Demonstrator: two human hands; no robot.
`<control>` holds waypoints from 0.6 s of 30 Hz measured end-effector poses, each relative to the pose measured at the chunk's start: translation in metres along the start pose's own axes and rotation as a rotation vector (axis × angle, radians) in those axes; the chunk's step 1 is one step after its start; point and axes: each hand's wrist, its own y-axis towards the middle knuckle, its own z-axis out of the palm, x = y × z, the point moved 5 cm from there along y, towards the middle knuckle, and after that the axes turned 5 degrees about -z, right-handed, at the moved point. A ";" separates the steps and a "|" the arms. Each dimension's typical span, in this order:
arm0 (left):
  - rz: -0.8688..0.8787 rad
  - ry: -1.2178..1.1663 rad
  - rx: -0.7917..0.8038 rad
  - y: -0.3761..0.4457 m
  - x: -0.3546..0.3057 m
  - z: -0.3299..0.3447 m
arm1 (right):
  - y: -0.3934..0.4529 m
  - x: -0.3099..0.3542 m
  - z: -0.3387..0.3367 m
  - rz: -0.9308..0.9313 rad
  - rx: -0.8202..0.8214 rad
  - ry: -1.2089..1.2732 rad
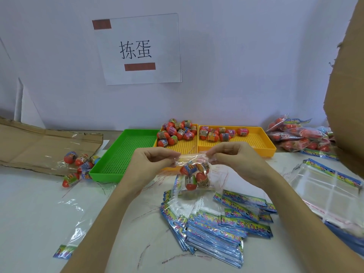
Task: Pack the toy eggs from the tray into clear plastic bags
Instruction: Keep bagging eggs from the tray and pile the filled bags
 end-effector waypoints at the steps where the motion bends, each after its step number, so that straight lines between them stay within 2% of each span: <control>1: 0.010 0.021 -0.001 0.000 0.000 0.000 | 0.000 0.001 0.000 -0.006 -0.002 -0.016; 7: 0.052 0.129 -0.004 -0.001 -0.003 0.000 | -0.001 0.003 0.001 -0.036 0.016 -0.079; 18: -0.001 -0.012 -0.061 -0.002 0.000 0.005 | 0.003 0.005 0.004 -0.087 -0.001 -0.042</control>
